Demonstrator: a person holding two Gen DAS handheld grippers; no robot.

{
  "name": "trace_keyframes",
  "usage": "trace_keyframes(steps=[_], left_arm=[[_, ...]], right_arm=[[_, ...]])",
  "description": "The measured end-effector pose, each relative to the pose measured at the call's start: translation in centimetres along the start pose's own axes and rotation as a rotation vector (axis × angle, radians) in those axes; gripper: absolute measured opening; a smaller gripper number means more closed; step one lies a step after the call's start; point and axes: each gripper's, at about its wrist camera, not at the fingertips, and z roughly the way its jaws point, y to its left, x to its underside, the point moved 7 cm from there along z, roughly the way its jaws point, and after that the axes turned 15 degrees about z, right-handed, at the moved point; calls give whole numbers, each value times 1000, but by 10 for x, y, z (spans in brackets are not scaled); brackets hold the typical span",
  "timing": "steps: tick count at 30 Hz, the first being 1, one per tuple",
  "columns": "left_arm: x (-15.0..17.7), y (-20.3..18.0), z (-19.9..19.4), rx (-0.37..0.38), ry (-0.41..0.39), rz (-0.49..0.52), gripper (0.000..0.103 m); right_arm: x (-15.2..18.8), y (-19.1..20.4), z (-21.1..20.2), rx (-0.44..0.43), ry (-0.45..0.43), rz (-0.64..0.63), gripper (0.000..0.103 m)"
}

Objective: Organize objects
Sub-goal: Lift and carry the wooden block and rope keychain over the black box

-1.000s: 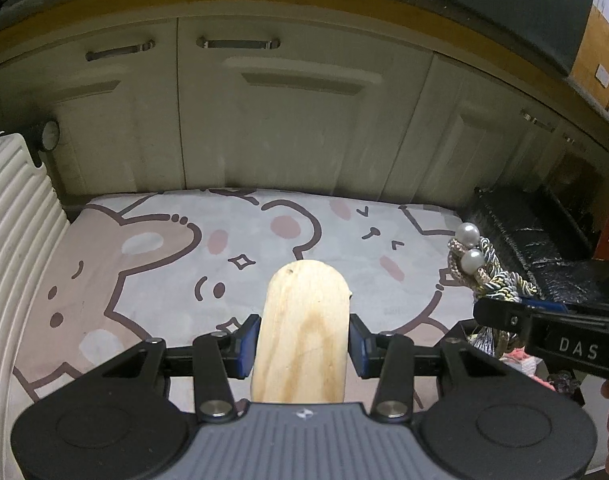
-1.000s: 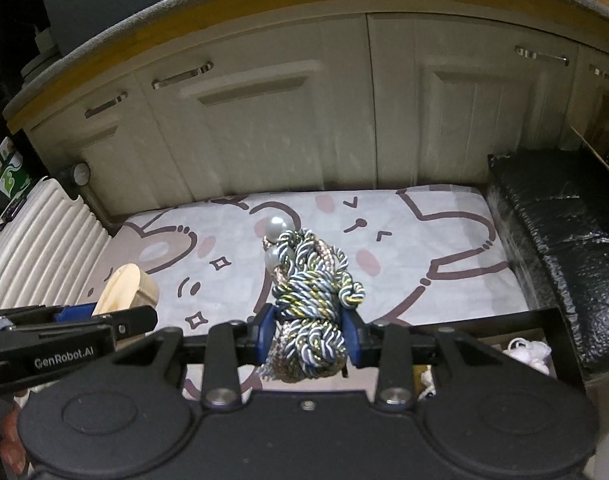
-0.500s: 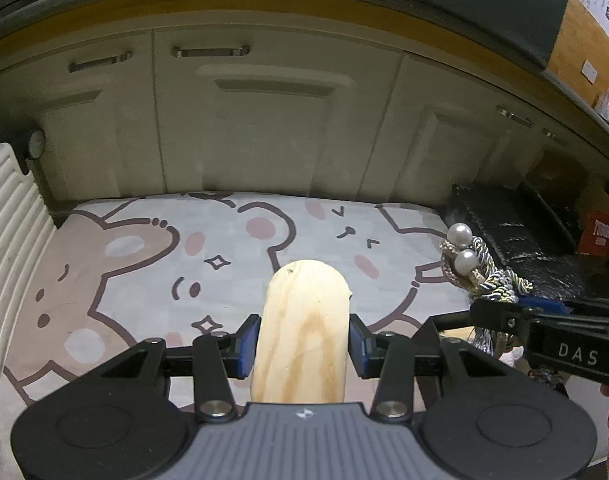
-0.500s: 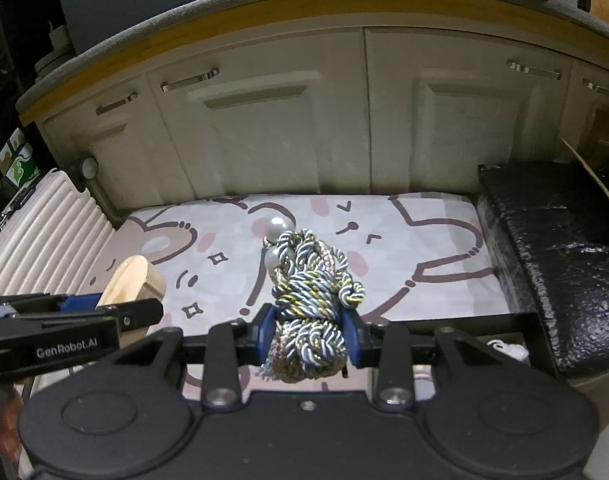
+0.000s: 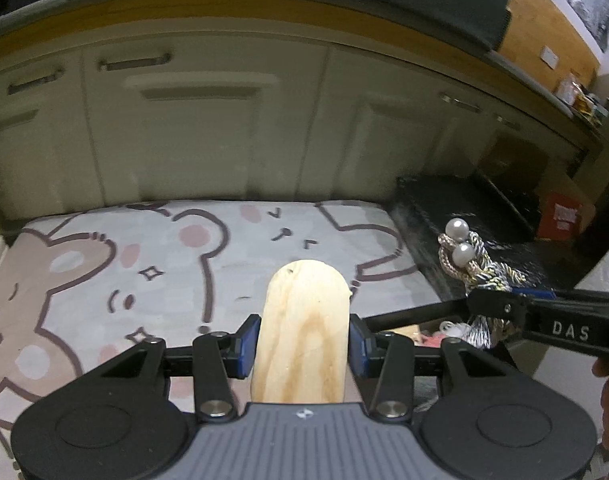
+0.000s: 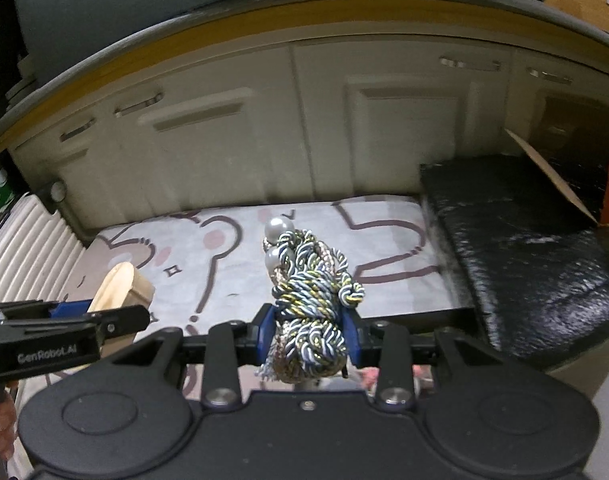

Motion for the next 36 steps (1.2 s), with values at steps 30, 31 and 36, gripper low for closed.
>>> trace_keyframes(steps=[30, 31, 36], left_arm=[[11, -91, 37, 285, 75, 110, 46], [11, -93, 38, 294, 78, 114, 46], [11, -101, 46, 326, 80, 147, 46]], right_arm=[[5, -110, 37, 240, 78, 11, 37], [6, -113, 41, 243, 87, 15, 37], [13, -117, 56, 243, 127, 18, 40]])
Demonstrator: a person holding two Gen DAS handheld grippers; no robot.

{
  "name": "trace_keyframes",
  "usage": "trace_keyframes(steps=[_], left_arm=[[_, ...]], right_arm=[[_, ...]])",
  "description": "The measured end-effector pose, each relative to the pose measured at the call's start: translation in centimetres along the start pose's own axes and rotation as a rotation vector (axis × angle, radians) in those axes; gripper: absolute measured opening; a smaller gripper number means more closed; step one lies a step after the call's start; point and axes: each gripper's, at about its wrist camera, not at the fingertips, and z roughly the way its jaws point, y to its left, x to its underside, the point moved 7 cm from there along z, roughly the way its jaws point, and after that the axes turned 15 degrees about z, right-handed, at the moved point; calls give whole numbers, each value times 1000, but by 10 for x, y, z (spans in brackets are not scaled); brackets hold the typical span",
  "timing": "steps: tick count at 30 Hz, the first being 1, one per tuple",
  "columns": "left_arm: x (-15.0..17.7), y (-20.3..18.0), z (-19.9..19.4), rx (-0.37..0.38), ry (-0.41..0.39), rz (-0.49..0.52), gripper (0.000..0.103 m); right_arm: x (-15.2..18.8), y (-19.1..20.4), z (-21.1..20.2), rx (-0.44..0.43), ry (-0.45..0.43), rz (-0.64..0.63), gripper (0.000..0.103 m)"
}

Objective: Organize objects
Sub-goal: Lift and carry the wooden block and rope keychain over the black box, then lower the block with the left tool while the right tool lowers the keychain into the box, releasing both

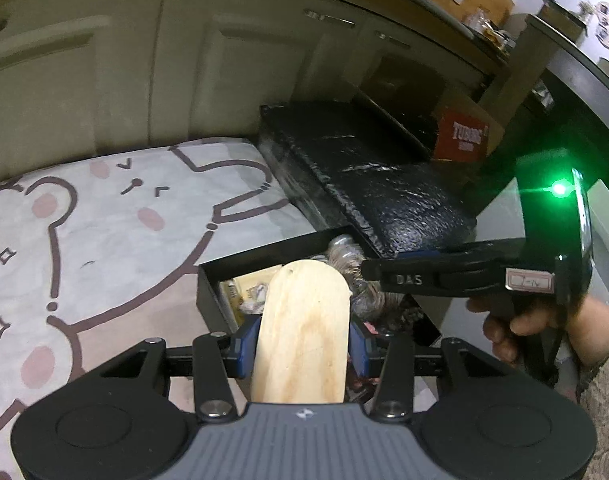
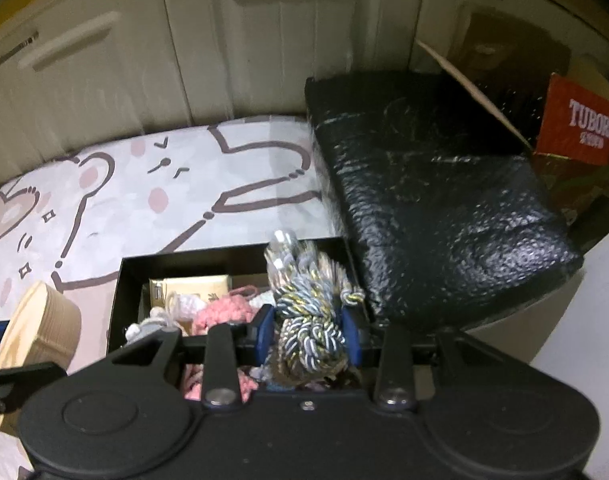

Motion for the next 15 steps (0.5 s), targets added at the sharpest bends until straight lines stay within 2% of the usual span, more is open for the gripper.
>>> trace_keyframes(steps=[2, 7, 12, 15], left_arm=[[-1, -1, 4, 9, 0, 18, 46], [-1, -11, 17, 65, 20, 131, 46], [3, -32, 30, 89, 37, 377, 46], [9, -46, 35, 151, 31, 522, 46]], right_arm=[[0, 0, 1, 0, 2, 3, 51], [-5, -3, -2, -6, -5, 35, 52], [-11, -10, -10, -34, -10, 100, 52], [-13, -13, -15, -62, -12, 137, 51]])
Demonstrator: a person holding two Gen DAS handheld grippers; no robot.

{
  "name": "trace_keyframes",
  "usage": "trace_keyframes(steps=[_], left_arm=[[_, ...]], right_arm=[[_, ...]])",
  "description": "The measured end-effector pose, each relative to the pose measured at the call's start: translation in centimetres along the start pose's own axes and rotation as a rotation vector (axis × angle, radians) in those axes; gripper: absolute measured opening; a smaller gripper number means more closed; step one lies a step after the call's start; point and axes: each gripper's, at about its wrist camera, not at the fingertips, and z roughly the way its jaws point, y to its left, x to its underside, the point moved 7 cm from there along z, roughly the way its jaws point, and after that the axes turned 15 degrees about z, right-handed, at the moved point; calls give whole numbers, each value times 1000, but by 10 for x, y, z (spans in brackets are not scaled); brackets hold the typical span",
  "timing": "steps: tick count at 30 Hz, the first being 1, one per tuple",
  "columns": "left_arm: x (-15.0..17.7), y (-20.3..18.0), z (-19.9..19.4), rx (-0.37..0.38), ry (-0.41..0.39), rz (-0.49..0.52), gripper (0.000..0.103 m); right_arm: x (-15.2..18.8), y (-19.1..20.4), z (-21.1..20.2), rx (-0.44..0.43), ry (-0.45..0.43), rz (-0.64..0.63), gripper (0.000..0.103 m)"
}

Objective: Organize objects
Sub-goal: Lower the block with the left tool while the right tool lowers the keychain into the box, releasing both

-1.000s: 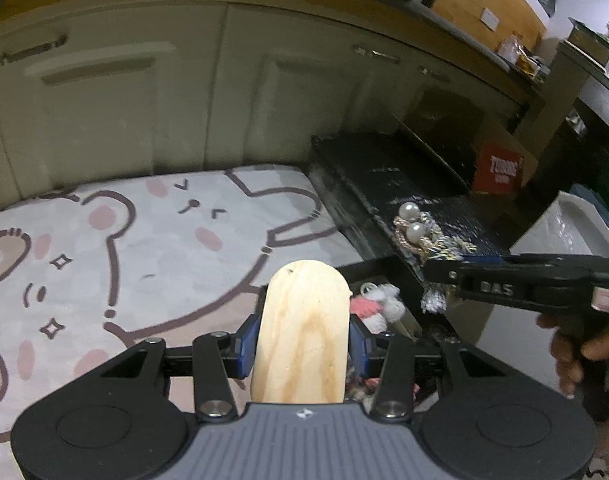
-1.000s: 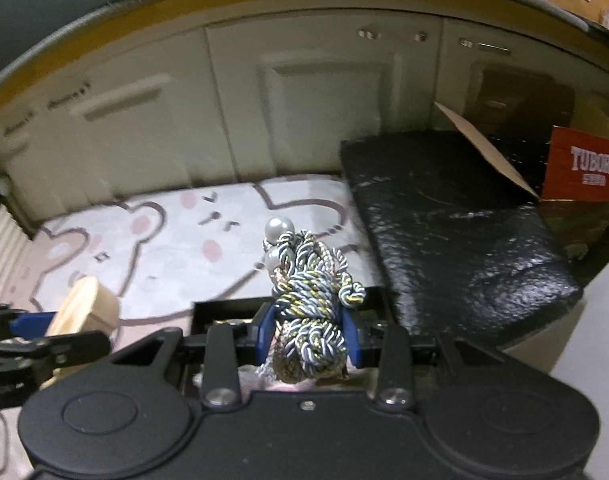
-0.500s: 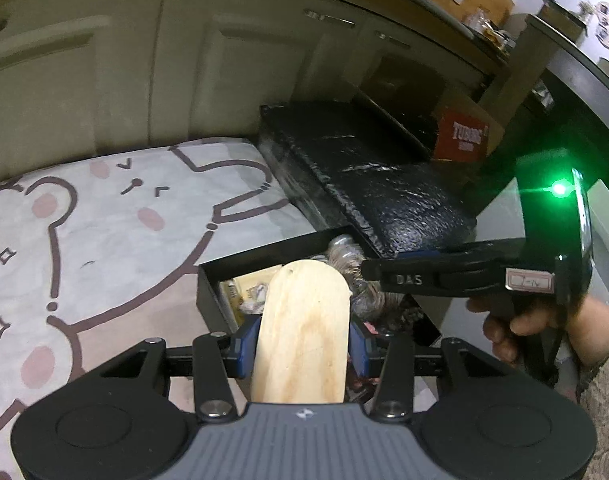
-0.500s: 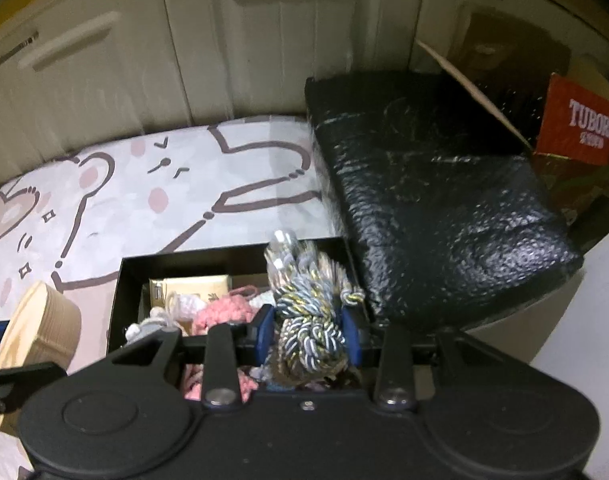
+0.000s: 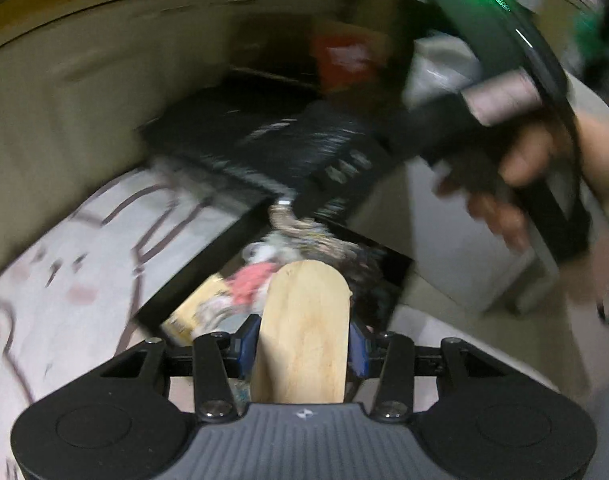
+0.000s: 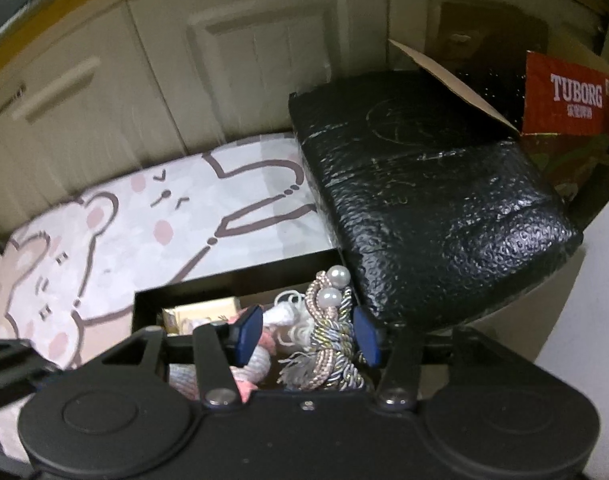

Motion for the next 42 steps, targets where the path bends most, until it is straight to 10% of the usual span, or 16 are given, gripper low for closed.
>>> trace_keyframes(steps=[8, 11, 14, 28, 34, 38, 42], left_arm=[[6, -19, 25, 144, 50, 126, 46], [7, -17, 30, 149, 59, 124, 49], [7, -12, 29, 149, 58, 97, 76], [22, -6, 16, 113, 182, 97, 77], [27, 15, 15, -13, 224, 50, 76], [24, 18, 8, 41, 182, 0, 73], [17, 24, 6, 51, 137, -89, 49]], right_arm=[[0, -7, -2, -6, 5, 15, 51], [1, -10, 0, -3, 13, 16, 51], [2, -11, 2, -7, 22, 18, 51], [8, -5, 0, -25, 54, -4, 51], [10, -4, -1, -24, 57, -12, 50], [14, 0, -2, -36, 76, -34, 48], [20, 9, -5, -61, 104, -73, 44]])
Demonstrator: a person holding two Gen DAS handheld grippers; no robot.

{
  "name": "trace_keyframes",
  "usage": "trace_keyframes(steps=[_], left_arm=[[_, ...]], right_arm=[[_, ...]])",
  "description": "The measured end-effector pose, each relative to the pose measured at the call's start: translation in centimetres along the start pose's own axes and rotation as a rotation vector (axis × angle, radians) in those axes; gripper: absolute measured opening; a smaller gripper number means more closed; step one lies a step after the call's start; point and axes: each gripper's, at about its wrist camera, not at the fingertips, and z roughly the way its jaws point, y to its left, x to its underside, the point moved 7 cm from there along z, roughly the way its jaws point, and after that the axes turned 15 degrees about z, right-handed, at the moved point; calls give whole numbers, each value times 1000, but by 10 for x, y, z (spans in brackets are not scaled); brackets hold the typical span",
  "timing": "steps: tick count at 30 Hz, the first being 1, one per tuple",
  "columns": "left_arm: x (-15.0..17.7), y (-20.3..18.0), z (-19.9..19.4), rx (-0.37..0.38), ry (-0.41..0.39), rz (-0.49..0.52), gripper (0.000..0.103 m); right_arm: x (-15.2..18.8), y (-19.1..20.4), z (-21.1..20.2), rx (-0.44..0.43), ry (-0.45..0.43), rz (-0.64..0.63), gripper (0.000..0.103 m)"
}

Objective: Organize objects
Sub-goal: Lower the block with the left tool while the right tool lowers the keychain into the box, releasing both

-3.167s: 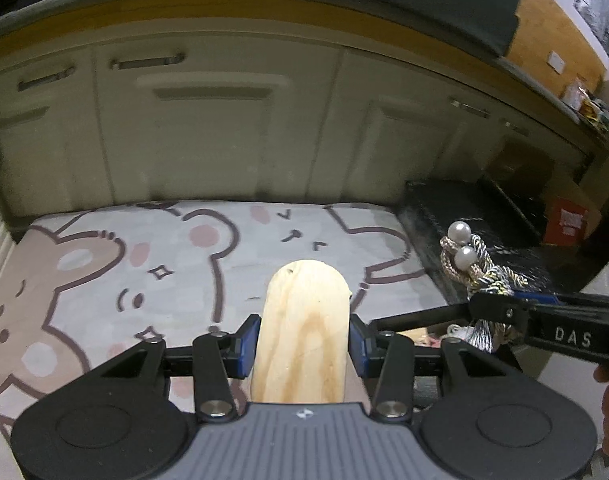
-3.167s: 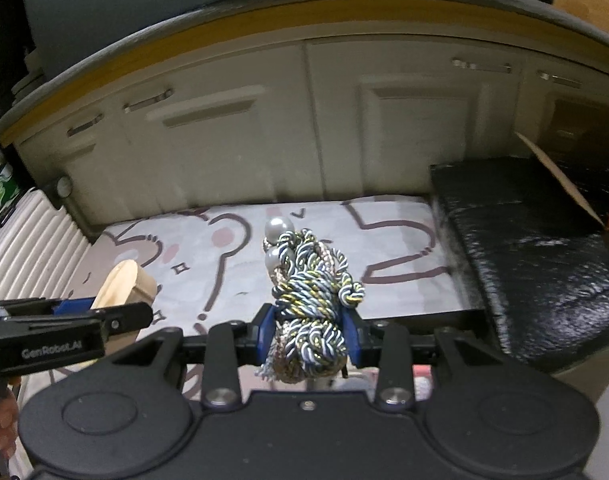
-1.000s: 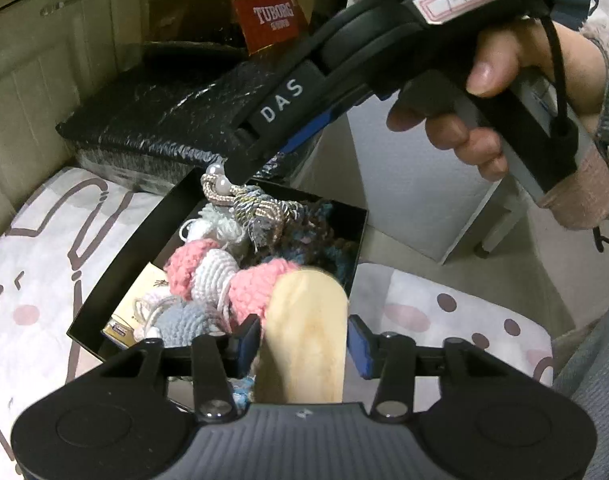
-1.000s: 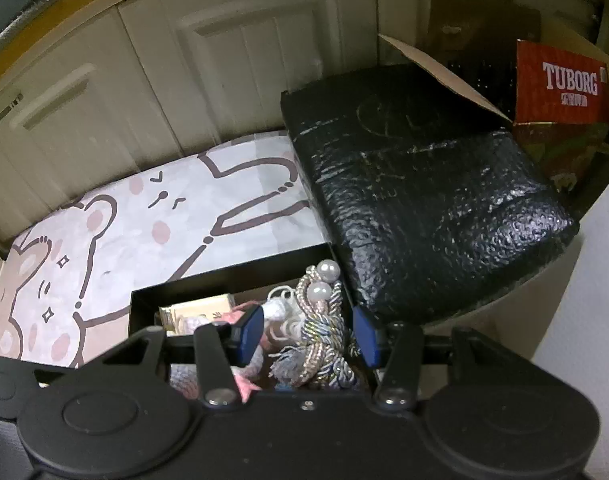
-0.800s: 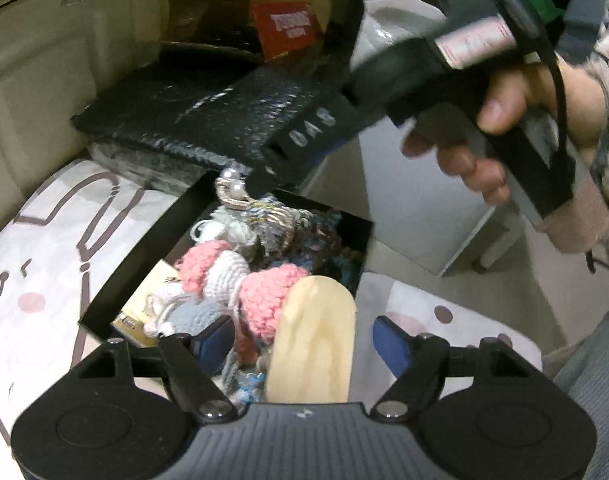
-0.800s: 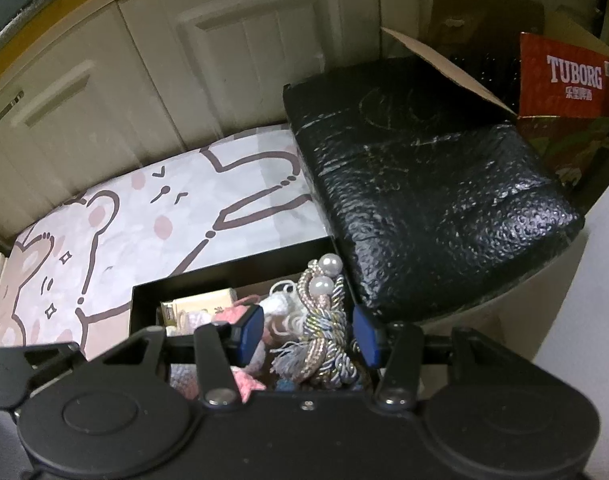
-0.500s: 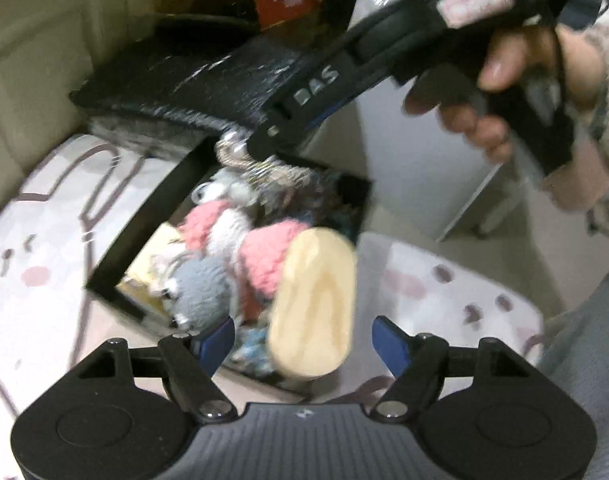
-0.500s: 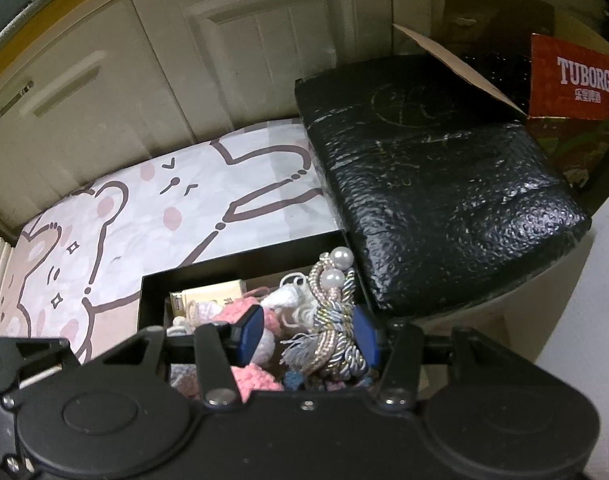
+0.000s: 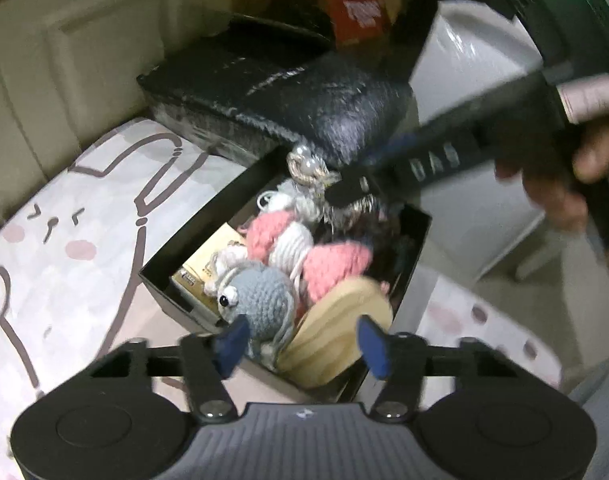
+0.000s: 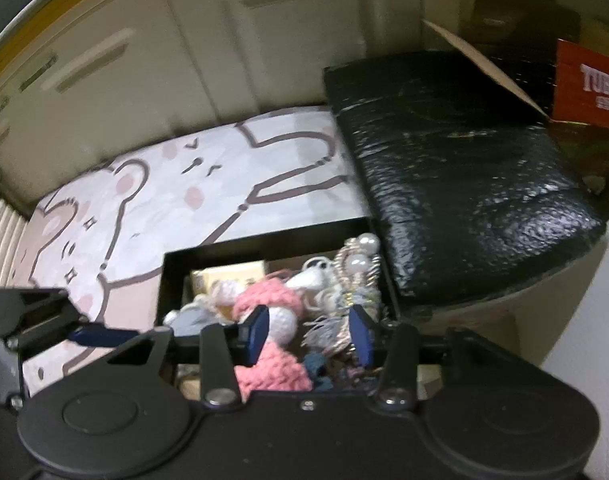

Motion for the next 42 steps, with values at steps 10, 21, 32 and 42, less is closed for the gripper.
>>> trace_keyframes(steps=[10, 21, 32, 42], left_arm=[[-3, -20, 31, -19, 63, 50, 23], [-8, -35, 49, -21, 76, 82, 30], [-14, -12, 14, -20, -16, -62, 29], [-9, 5, -16, -124, -26, -181, 36]], right_arm=[[6, 6, 1, 13, 25, -37, 42], [9, -3, 7, 39, 45, -30, 42], [8, -4, 6, 36, 43, -23, 42], [6, 5, -19, 6, -13, -24, 42]])
